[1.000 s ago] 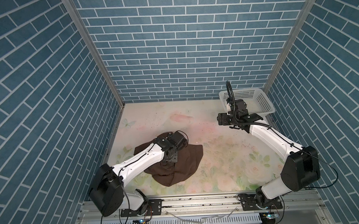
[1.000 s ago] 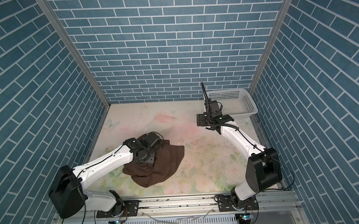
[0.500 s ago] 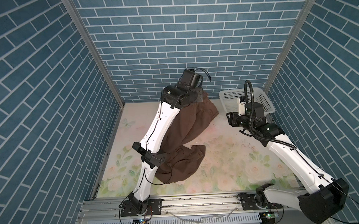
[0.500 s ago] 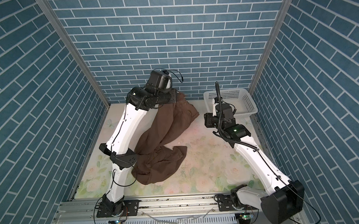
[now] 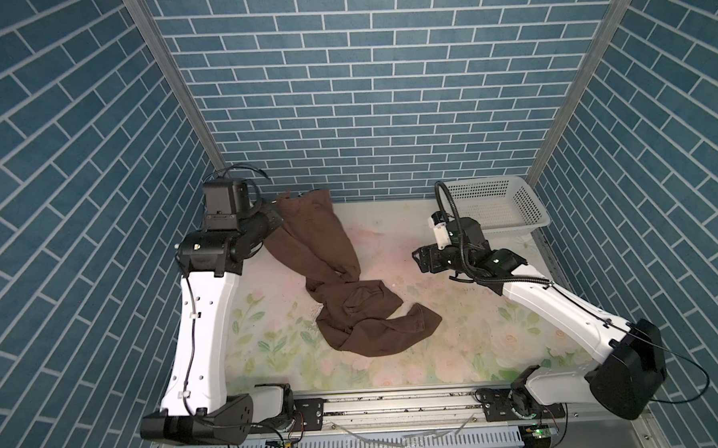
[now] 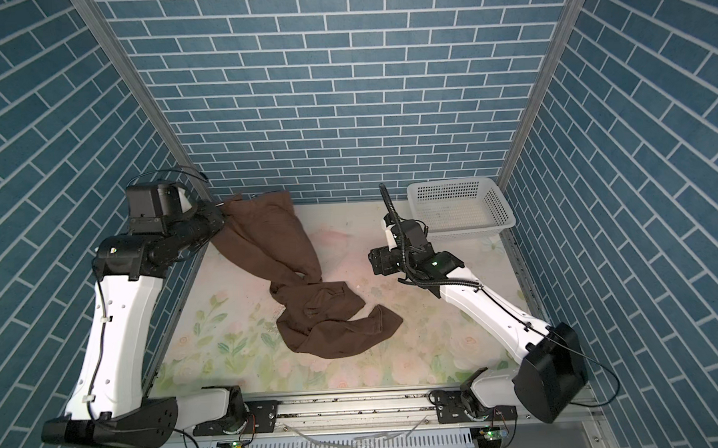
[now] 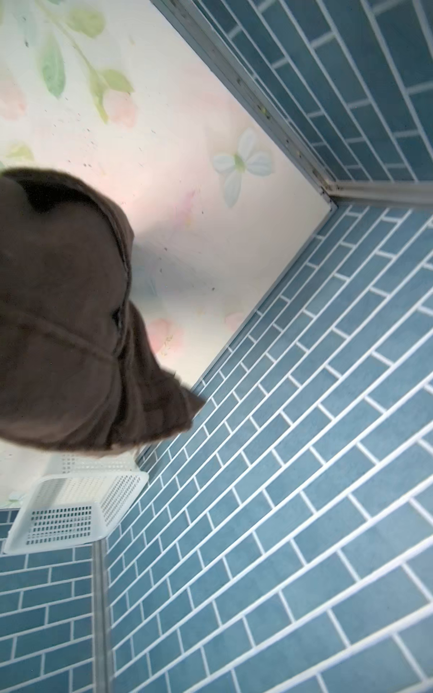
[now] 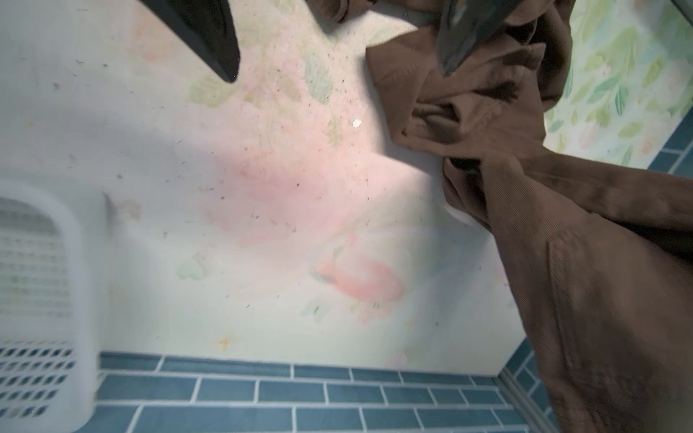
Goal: Fold and stack the trousers
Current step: 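Lift the trousers with the left gripper and drag them across the table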
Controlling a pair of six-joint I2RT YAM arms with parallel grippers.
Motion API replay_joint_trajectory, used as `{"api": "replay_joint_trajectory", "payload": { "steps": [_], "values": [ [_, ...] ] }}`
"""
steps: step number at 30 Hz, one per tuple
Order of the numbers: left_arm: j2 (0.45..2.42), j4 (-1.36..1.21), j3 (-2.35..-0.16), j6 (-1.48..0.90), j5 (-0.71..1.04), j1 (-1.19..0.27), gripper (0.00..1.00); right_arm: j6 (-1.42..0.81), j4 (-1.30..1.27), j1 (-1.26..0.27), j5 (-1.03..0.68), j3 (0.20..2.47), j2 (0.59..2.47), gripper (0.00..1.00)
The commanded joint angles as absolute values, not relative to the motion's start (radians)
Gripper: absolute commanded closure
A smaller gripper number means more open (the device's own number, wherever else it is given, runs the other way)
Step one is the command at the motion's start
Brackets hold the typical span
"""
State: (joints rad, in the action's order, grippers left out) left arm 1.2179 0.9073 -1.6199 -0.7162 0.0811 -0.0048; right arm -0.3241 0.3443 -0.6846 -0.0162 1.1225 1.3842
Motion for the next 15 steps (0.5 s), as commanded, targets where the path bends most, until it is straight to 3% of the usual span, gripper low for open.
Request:
{"api": "replay_joint_trajectory", "payload": {
  "steps": [1, 9, 15],
  "values": [
    [1.169, 0.851, -1.470, -0.751, 0.123, 0.050, 0.92, -0.309, 0.357, -0.737, -0.037, 1.112, 1.451, 0.16],
    [1.125, 0.818, -1.309, -0.756, 0.172, 0.086, 0.95, -0.295, 0.363, -0.938, -0.014, 1.040, 1.571, 0.12],
    [1.100, 0.820, -1.246, -0.748, 0.161, 0.087, 0.95, -0.374, 0.293, -0.998, -0.105, 0.972, 1.665, 0.15]
  ]
}}
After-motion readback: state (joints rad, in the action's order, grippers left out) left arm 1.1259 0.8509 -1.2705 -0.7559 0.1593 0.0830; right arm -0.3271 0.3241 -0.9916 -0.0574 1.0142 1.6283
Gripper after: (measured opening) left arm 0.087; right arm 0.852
